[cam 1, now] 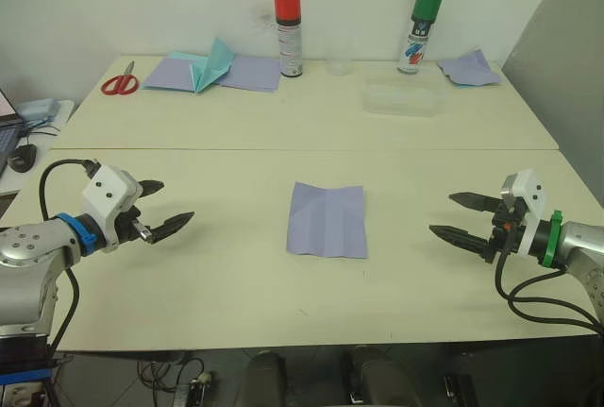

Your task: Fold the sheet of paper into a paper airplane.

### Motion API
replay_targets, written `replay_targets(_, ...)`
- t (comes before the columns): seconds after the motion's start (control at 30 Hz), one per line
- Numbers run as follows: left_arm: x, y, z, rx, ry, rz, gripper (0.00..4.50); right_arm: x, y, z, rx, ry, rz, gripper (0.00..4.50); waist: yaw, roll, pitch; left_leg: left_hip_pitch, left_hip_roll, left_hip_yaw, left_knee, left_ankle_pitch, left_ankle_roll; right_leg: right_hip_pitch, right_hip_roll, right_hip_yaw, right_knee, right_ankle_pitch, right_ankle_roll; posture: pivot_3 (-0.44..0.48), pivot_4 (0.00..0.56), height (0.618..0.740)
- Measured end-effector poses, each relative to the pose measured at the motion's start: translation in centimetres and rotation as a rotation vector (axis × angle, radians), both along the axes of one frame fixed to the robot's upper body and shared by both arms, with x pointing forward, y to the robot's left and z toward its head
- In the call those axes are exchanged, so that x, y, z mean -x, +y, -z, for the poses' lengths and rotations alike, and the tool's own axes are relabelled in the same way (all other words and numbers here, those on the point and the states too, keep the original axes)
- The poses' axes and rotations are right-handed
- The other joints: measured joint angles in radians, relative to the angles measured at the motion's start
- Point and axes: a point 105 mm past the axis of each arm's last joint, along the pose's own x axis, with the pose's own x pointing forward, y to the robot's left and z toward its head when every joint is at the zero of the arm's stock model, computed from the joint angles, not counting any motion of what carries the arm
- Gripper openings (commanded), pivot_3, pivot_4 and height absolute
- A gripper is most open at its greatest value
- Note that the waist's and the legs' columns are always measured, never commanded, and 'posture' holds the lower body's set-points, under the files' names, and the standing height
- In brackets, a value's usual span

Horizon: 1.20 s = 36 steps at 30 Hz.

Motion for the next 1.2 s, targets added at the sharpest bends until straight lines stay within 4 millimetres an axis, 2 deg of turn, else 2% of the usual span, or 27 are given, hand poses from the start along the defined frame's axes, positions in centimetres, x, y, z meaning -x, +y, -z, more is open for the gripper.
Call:
replay_targets(0.23,-0.4,1.0,0.8,0.02,0.014,-0.04,4.48,0.3,-0.8,1.1,0.005,0.032,0.027,4.5,0.0,0.0,0.0,0.0,0.0,0.0,0.001,0.0,0.0,0.001,0.0,0.0,0.0,0.0,0.0,0.0,0.15,0.74)
replay_targets(0.57,-0.3,0.9,0.9,0.021,0.013,-0.027,4.48,-0.3,-1.8,1.1,0.044,-0.029,0.051,4.5,0.0,0.0,0.0,0.002,-0.001,-0.001,0.001,0.0,0.0,0.003,0.0,-0.001,0.0,0.0,0.0,0.0,0.15,0.74)
replay_targets(0.7,-0.3,0.9,0.8,0.024,0.008,-0.023,4.48,-0.4,-1.9,1.2,0.054,-0.044,0.054,4.5,-0.003,0.001,0.0,0.003,-0.004,-0.021,0.002,0.0,0.0,0.014,-0.008,-0.016,-0.001,-0.001,-0.002,0.0,0.15,0.74)
replay_targets(0.83,-0.3,1.1,1.0,0.029,0.016,-0.031,4.48,-0.4,-1.9,1.3,0.048,-0.043,0.056,4.5,0.002,0.001,0.0,0.002,-0.003,-0.021,0.003,0.001,0.0,0.014,-0.006,-0.022,-0.001,-0.002,-0.003,0.0,0.15,0.74)
replay_targets(1.03,-0.4,1.0,0.8,0.025,0.004,-0.022,4.48,-0.4,-1.9,1.3,0.048,-0.041,0.056,4.5,0.003,0.001,0.0,0.003,-0.001,-0.016,0.002,0.001,0.0,0.013,-0.005,-0.019,0.0,-0.003,-0.004,0.0,0.15,0.74)
replay_targets(1.2,-0.5,0.8,0.7,0.027,0.005,-0.007,4.48,-0.3,-2.0,1.6,0.048,-0.033,0.059,4.5,0.002,0.001,0.0,0.004,-0.001,-0.009,0.002,0.001,0.0,0.012,-0.002,-0.008,0.0,-0.002,-0.003,0.0,0.15,0.74)
